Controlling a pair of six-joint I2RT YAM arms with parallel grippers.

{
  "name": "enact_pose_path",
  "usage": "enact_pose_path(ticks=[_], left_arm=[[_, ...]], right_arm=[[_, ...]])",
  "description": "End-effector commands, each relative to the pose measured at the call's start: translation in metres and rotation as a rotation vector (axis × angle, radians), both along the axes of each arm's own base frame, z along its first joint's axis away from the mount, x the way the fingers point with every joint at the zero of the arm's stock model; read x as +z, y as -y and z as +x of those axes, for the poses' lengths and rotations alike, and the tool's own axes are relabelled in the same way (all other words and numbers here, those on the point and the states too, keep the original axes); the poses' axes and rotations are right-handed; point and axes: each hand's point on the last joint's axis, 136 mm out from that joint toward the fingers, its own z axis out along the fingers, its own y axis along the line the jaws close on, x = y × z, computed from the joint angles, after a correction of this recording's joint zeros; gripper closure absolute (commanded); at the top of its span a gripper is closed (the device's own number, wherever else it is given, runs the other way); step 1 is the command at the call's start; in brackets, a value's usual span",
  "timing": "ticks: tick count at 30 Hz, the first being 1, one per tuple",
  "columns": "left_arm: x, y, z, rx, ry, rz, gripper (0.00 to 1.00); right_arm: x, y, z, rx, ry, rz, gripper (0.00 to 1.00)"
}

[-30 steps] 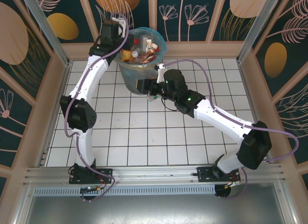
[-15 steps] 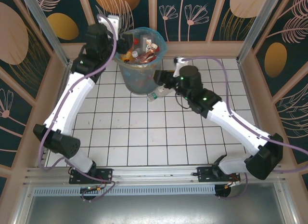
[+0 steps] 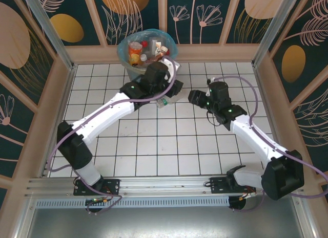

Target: Put the plastic bottles in the bin

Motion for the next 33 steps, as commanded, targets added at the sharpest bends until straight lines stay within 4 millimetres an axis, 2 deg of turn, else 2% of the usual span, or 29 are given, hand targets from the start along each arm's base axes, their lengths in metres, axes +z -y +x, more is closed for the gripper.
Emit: enact_pose_path(ticks=[1, 4, 7, 13, 17, 19, 23, 29, 33], left_arm=[[-0.050, 0.017, 0.003, -0.033, -0.074, 0.061, 0.40], [-0.078, 0.031, 0.005, -0.055, -0.101, 0.118, 0.40], [-0.106, 0.038, 0.019, -0.036, -0.120, 0.182, 0.39], [-0.151, 0.057, 0.050, -0.035, -0.138, 0.312, 0.34], [-0.163, 0.067, 0.076, -0.025, -0.151, 0.329, 0.32], [-0.167, 0.065, 0.093, -0.003, -0.170, 0.317, 0.31], [-0.182, 0.059, 0.113, 0.027, -0.192, 0.313, 0.30], [-0.216, 0.047, 0.120, 0.060, -0.222, 0.337, 0.30], [-0.228, 0.040, 0.122, 0.080, -0.258, 0.324, 0.30]], right_arm=[[-0.016, 0.001, 0.001, 0.020, -0.001, 0.059, 0.35], [-0.036, 0.003, -0.001, 0.026, -0.038, 0.093, 0.37], [-0.043, 0.001, -0.004, 0.038, -0.039, 0.117, 0.37], [-0.042, -0.005, -0.008, 0.067, -0.031, 0.158, 0.32], [-0.038, -0.014, -0.013, 0.108, -0.037, 0.206, 0.31], [-0.041, -0.015, -0.016, 0.117, -0.050, 0.215, 0.30], [-0.045, -0.018, -0.024, 0.132, -0.071, 0.241, 0.29], [-0.047, -0.018, -0.033, 0.132, -0.079, 0.265, 0.29], [-0.043, -0.016, -0.036, 0.129, -0.072, 0.263, 0.29]])
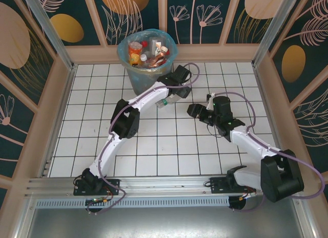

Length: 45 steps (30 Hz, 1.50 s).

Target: Put the plastic bottles in the bin

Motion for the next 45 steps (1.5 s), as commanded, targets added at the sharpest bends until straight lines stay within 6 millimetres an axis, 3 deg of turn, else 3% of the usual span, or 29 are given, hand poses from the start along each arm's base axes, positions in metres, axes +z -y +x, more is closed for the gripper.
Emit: enact_pose_path(ticks=[1, 8, 13, 23, 34, 42, 45], left_arm=[[-0.020, -0.006, -0.005, 0.019, -0.050, 0.007, 0.30], [-0.046, -0.007, -0.028, -0.002, -0.151, -0.017, 0.33], [-0.044, -0.007, -0.041, -0.027, -0.188, -0.044, 0.39], [-0.059, -0.006, -0.055, -0.062, -0.258, -0.039, 0.34], [-0.094, -0.030, -0.074, -0.059, -0.308, 0.051, 0.33], [-0.087, -0.033, -0.081, -0.059, -0.302, 0.031, 0.26], [-0.077, -0.032, -0.083, -0.067, -0.290, 0.009, 0.28]], right_arm=[[0.011, -0.002, -0.003, 0.007, 0.032, 0.028, 0.29], [0.014, -0.004, -0.001, 0.006, 0.040, 0.032, 0.29], [0.014, -0.008, -0.001, 0.013, 0.039, 0.030, 0.29], [0.014, -0.016, -0.004, 0.022, 0.037, 0.024, 0.29], [0.006, -0.019, -0.010, 0.015, 0.029, -0.006, 0.29], [0.009, -0.023, -0.007, 0.024, 0.035, -0.022, 0.29], [0.010, -0.022, -0.005, 0.016, 0.048, -0.033, 0.29]])
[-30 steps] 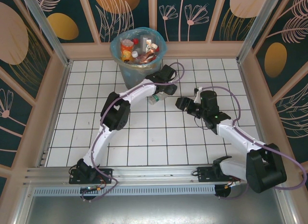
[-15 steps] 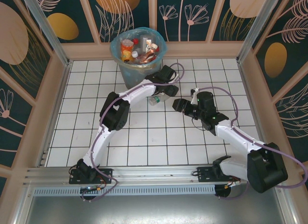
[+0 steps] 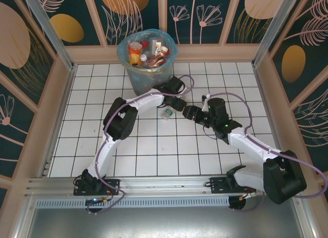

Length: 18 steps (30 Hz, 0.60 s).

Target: Put the plastic bottles in the bin

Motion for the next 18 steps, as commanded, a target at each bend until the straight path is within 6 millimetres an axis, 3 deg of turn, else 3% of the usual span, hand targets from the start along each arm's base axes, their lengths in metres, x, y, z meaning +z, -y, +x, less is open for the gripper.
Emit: enact_pose_path(ticks=[1, 6, 10, 15, 18], left_arm=[[-0.015, -0.011, -0.022, -0.011, -0.079, 0.036, 0.30], [0.017, -0.004, -0.017, -0.010, -0.038, -0.022, 0.47], [0.058, 0.004, -0.013, -0.009, 0.017, -0.104, 0.57], [0.122, 0.011, -0.018, -0.035, 0.077, -0.215, 0.60], [0.179, 0.010, -0.024, -0.067, 0.152, -0.277, 0.60]], right_arm=[[0.007, 0.000, 0.007, -0.019, 0.032, -0.019, 0.29], [0.008, -0.002, 0.009, -0.010, 0.037, -0.023, 0.29], [0.015, -0.002, 0.010, 0.000, 0.048, -0.035, 0.29], [0.040, 0.001, 0.009, -0.008, 0.096, -0.041, 0.30], [0.070, 0.007, 0.007, -0.034, 0.192, -0.052, 0.30]])
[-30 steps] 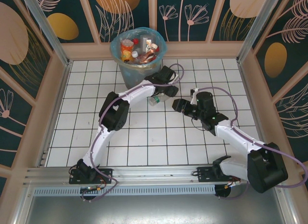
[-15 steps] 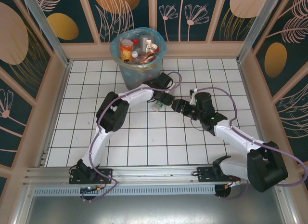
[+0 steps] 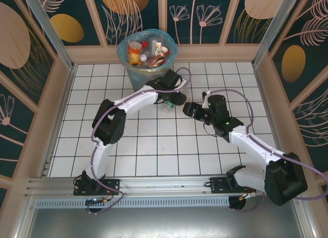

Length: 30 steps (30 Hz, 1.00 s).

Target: Put the plastic bottles in the bin

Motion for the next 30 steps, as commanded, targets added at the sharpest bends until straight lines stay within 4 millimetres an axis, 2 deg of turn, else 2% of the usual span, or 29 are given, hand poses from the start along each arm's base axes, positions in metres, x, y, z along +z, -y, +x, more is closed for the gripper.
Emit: enact_pose_path(ticks=[1, 5, 9, 11, 15, 17, 19, 24, 30], left_arm=[[0.099, 0.003, -0.011, -0.045, 0.119, -0.140, 0.60], [0.191, -0.008, -0.019, -0.034, 0.271, -0.241, 0.58], [0.268, -0.027, -0.024, 0.010, 0.433, -0.297, 0.60], [0.299, -0.040, -0.020, 0.050, 0.523, -0.291, 0.60], [0.342, -0.075, 0.006, 0.195, 0.677, -0.233, 0.60], [0.355, -0.092, 0.024, 0.262, 0.743, -0.187, 0.60], [0.357, -0.106, 0.043, 0.308, 0.775, -0.159, 0.60], [0.338, -0.130, 0.095, 0.386, 0.780, -0.113, 0.59], [0.316, -0.137, 0.130, 0.405, 0.786, -0.106, 0.55]], right_arm=[[0.055, 0.010, 0.001, -0.041, 0.165, -0.016, 0.30], [0.111, 0.027, -0.005, -0.110, 0.343, 0.029, 0.30], [0.156, 0.030, -0.011, -0.117, 0.457, 0.089, 0.34], [0.165, 0.025, -0.008, -0.099, 0.465, 0.102, 0.35], [0.171, 0.007, -0.001, -0.050, 0.455, 0.118, 0.35], [0.168, -0.005, 0.001, -0.023, 0.440, 0.120, 0.35], [0.163, -0.016, 0.002, 0.004, 0.428, 0.122, 0.35], [0.157, -0.034, -0.001, 0.039, 0.409, 0.117, 0.34], [0.153, -0.033, -0.004, 0.028, 0.400, 0.127, 0.34]])
